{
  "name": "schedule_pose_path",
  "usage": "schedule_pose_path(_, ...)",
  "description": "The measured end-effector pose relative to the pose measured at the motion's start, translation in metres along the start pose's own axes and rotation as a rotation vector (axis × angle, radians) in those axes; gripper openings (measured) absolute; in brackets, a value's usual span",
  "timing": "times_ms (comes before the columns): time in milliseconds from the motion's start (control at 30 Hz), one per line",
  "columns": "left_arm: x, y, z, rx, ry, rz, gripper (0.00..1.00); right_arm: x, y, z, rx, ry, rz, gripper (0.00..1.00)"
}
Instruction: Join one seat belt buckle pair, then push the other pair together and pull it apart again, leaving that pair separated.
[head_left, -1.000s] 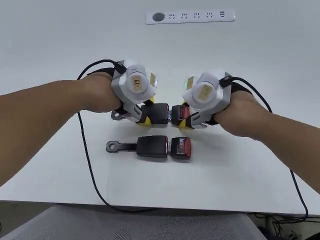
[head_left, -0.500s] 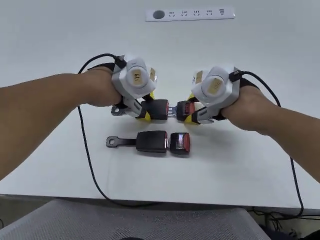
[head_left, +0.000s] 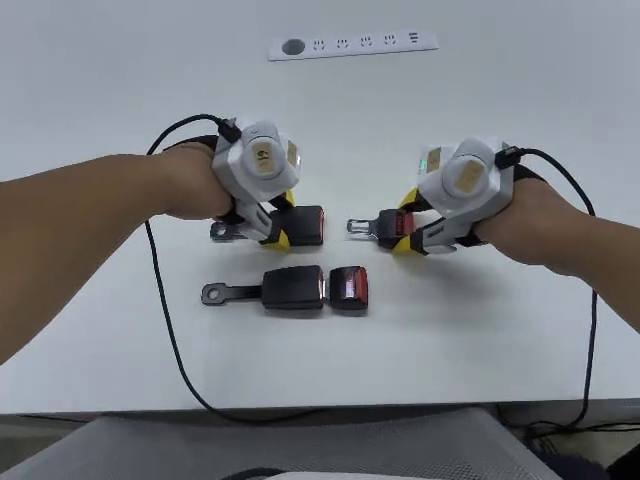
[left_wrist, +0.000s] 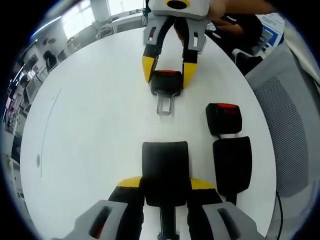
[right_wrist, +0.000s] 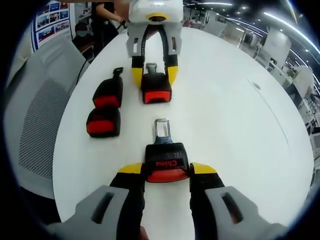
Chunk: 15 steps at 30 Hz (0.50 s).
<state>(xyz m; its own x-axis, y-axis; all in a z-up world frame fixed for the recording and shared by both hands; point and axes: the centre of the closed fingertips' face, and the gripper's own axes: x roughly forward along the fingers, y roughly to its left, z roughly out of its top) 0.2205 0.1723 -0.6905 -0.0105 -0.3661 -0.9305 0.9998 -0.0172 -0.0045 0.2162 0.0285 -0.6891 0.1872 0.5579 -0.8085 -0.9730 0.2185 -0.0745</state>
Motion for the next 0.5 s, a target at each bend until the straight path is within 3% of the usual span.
schedule_pose_path(300, 0.002, 0.000, -0.001, -0.013, -0.020, 0.006, 0.33, -0.029, -0.010, -0.052, 0.016, 0.068, 0.009, 0.34)
schedule_pose_path(367, 0.001, 0.000, -0.001, -0.016, -0.025, 0.007, 0.33, -0.040, -0.012, -0.057, 0.024, 0.085, 0.004, 0.34)
schedule_pose_path(500, 0.002, 0.000, -0.001, -0.011, -0.015, 0.005, 0.33, -0.043, -0.020, -0.069, 0.035, 0.106, 0.005, 0.34)
